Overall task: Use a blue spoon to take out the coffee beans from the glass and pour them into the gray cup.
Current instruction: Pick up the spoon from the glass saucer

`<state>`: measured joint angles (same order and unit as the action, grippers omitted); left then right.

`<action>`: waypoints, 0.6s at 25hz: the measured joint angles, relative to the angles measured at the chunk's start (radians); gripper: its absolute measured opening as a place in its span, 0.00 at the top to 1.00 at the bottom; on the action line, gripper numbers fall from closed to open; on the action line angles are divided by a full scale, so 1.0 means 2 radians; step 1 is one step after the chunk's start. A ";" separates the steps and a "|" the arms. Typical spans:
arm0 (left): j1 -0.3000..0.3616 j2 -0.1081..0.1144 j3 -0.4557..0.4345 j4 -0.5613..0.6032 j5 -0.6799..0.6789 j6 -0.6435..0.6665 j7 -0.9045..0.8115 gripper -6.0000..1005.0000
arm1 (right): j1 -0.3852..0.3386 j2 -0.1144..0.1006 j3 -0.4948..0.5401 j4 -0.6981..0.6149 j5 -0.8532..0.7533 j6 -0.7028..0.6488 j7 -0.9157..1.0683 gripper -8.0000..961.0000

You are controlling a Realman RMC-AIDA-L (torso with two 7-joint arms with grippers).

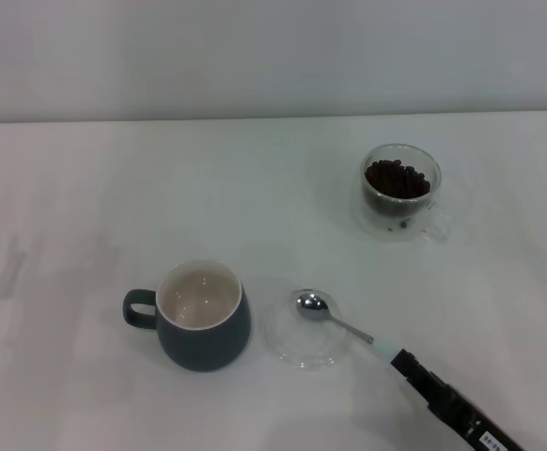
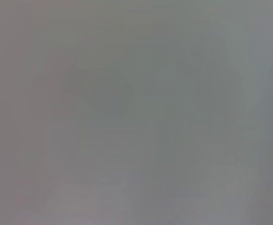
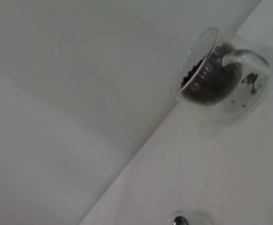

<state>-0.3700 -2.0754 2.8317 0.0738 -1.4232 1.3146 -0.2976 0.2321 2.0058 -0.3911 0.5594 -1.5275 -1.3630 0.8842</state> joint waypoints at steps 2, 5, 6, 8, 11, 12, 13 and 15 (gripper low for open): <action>0.000 0.000 0.000 0.000 -0.003 0.000 0.000 0.20 | 0.000 0.000 0.000 -0.007 0.000 -0.003 0.007 0.84; 0.000 0.000 0.000 0.000 -0.005 0.000 0.000 0.20 | 0.000 -0.001 -0.003 -0.023 0.001 -0.004 0.025 0.84; 0.000 0.000 0.000 0.000 -0.007 0.000 0.000 0.20 | 0.000 -0.001 -0.004 -0.029 0.001 -0.006 0.033 0.84; 0.000 0.000 -0.001 0.000 -0.010 0.000 0.000 0.20 | 0.001 -0.001 -0.010 -0.046 0.001 -0.012 0.052 0.84; -0.001 0.000 -0.001 0.000 -0.013 0.000 0.000 0.20 | -0.001 -0.001 -0.015 -0.060 0.001 -0.016 0.067 0.84; -0.001 0.000 -0.001 0.000 -0.014 0.000 0.000 0.20 | -0.002 -0.002 -0.017 -0.068 0.001 -0.018 0.074 0.84; -0.001 0.000 -0.001 0.000 -0.016 0.000 0.000 0.20 | -0.002 -0.002 -0.022 -0.077 0.001 -0.021 0.086 0.84; -0.001 0.000 -0.001 0.000 -0.018 0.000 0.000 0.20 | -0.003 -0.002 -0.031 -0.095 0.001 -0.025 0.108 0.84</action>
<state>-0.3722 -2.0755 2.8301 0.0735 -1.4589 1.3145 -0.2976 0.2261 2.0019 -0.4538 0.3701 -1.5263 -1.4126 1.1002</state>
